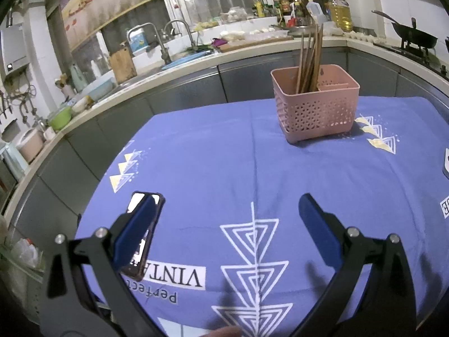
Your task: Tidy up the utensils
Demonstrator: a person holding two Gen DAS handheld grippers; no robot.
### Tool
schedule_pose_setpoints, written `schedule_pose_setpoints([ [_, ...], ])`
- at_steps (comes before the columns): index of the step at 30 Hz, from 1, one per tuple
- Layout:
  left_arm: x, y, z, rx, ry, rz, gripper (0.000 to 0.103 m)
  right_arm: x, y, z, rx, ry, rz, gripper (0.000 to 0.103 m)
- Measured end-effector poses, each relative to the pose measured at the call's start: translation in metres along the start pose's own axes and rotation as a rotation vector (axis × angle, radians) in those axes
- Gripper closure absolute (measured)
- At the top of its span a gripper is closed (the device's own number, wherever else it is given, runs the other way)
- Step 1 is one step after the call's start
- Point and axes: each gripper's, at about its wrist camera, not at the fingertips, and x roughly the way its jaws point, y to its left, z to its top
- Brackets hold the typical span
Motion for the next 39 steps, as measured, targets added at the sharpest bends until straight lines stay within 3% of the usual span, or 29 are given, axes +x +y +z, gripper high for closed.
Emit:
schedule_pose_setpoints([
  [39, -0.0057, -0.0064, -0.0032, 0.007, 0.017, 0.002, 0.006, -0.001, 0.0011, 0.0005, 0.001, -0.001, 0.0, 0.013],
])
